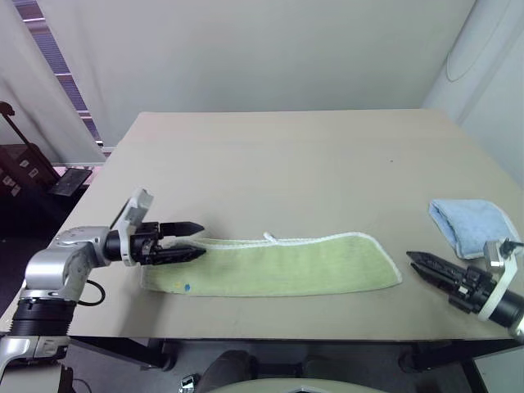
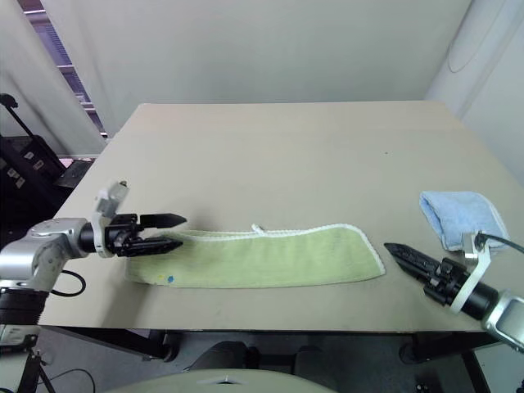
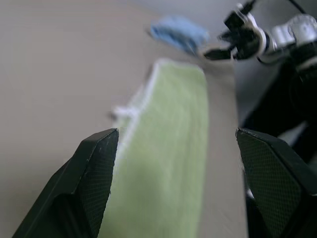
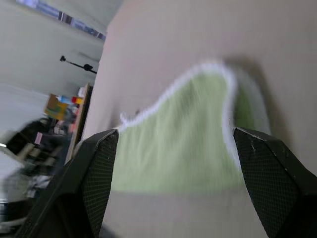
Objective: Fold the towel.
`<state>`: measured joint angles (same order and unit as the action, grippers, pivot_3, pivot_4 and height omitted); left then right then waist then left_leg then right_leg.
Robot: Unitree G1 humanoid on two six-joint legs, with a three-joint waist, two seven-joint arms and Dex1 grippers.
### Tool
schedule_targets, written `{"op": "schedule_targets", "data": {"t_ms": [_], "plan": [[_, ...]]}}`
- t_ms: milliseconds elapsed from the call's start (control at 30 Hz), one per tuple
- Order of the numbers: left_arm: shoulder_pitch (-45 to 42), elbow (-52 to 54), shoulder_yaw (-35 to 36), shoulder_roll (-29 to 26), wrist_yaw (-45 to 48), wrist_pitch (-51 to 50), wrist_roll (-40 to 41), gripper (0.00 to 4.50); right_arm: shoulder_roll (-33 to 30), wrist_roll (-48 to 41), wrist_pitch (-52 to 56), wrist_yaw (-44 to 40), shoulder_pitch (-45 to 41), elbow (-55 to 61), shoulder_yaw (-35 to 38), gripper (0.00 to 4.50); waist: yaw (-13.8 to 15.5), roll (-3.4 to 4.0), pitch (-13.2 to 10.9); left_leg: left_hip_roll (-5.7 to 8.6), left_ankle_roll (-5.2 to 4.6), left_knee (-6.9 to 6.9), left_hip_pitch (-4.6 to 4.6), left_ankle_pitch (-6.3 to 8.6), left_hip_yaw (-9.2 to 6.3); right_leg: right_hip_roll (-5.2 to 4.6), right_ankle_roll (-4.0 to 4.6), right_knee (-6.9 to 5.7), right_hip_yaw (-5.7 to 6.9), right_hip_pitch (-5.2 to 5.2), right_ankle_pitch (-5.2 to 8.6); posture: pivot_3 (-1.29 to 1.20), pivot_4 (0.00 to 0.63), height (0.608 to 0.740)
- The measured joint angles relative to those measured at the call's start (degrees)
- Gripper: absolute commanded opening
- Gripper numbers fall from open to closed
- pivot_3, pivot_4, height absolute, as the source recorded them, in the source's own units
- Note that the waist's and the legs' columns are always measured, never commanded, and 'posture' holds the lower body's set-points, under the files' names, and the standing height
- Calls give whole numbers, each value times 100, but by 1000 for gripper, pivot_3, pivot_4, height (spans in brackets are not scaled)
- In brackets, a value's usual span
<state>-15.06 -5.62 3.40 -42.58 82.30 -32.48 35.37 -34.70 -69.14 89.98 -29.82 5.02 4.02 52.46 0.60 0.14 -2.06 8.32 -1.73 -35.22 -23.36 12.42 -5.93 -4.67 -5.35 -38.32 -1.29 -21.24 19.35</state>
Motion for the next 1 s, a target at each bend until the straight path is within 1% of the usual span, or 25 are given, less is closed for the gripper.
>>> {"op": "schedule_targets", "data": {"t_ms": [133, 233, 367, 600, 800, 833, 900, 1000], "plan": [[-33, -180, -241, 147, 74, 301, -212, 3984, 347, 1, 31, 376, 396, -56, 69, 3856, 23, -1, 8, 0, 0, -2, -2, 0, 0, -1, 1, 13, 1, 7, 0, 0, 0, 740], [-34, -204, -331, 190, 101, 318, -241, 3984, 534, -151, 86, 557, 473, -44, 67, 3856, 3, 7, 8, 1, -1, -4, -3, 0, 3, -1, 1, 15, -3, 6, -1, 0, 0, 740], [-19, 208, -400, 160, -39, 180, -228, 3984, 630, -253, 72, 831, 455, -25, 24, 3856, -7, 5, 8, 0, -1, 0, -3, 0, 3, 1, 0, 15, -3, 3, -1, 0, 0, 740], [-29, 987, -397, 175, -574, -507, 30, 3984, 913, -418, -174, 1417, -86, -180, -206, 3856, -30, 6, 8, -1, -1, -3, -1, 0, 3, 1, 1, 15, -4, 6, -2, 0, 0, 740], [-306, 1542, -423, 292, -1191, -1164, 300, 3984, 933, -518, -372, 1723, -515, -451, -483, 3856, 15, 8, 8, -1, -8, -2, -2, -4, 3, 2, -3, 16, -2, 4, -3, 0, 0, 740], [-308, 1625, -422, 305, -1272, -1237, 355, 4038, 933, -543, -414, 1755, -520, -453, -508, 3473, 16, 7, 8, 0, -12, -1, -2, -6, 3, 2, -15, 16, -2, 4, -10, 0, 0, 740], [-306, 1766, -423, 327, -1411, -1349, 415, 4038, 933, -545, -497, 1853, -518, -529, -529, 2961, 13, 7, 8, 0, -14, 3, -2, -7, 3, 3, -17, 16, -1, 1, -11, 0, 0, 740], [-285, 1949, -422, 321, -1548, -1413, 430, 4038, 930, -526, -710, 1942, -417, -662, -531, 1810, 14, 8, 8, -1, -15, 5, -2, -7, 3, 3, -17, 15, -1, 0, -11, 0, 0, 740]]}}
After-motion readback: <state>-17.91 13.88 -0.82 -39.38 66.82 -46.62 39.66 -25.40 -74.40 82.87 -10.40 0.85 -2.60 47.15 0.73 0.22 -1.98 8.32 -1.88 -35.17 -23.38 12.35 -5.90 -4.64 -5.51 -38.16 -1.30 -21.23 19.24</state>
